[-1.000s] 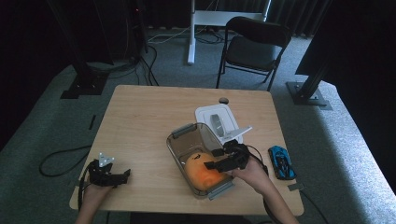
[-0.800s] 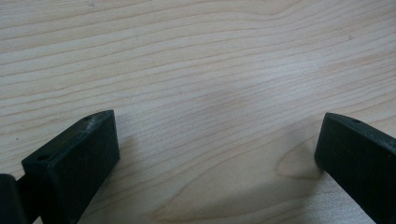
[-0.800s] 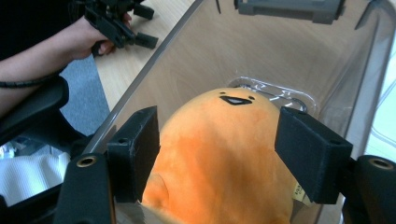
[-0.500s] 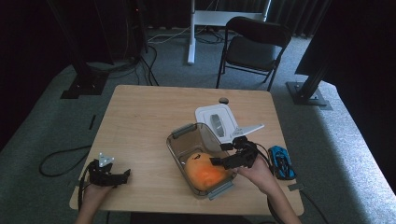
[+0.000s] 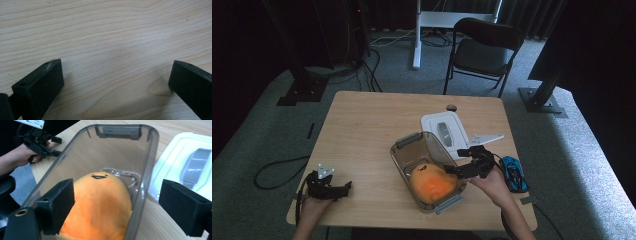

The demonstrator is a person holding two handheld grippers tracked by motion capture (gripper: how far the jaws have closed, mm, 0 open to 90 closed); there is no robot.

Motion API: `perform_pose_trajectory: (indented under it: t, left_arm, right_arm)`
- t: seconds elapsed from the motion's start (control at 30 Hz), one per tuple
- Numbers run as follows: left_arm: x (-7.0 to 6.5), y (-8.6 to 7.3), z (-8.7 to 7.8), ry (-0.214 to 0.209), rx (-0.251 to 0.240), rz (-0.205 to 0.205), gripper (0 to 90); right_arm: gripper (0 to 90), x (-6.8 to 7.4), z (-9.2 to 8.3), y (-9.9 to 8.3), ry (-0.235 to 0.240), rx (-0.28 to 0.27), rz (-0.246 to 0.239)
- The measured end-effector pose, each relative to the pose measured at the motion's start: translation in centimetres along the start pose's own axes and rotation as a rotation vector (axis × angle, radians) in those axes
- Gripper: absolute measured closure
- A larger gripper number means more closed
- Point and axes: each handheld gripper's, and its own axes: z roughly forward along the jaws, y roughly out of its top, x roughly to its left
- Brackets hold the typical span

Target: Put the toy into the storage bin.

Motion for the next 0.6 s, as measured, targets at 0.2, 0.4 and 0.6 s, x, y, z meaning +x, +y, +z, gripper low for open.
perform_pose_trajectory:
  t: [0.2, 0.4, 0.6]
  left_arm:
    - [0.0, 0.0, 0.0, 0.0, -0.002, -0.002, 0.2]
    - [0.0, 0.0, 0.0, 0.0, 0.001, 0.001, 0.2]
    - [0.0, 0.0, 0.0, 0.0, 0.001, 0.001, 0.2]
  right_arm:
    - [13.5, -0.9, -0.5, -0.6, -0.057, -0.029, 0.023]
    - [13.9, -1.7, -1.1, -1.4, -0.112, -0.042, 0.039]
    - [14.3, -2.7, -1.5, -2.4, -0.149, -0.05, 0.062]
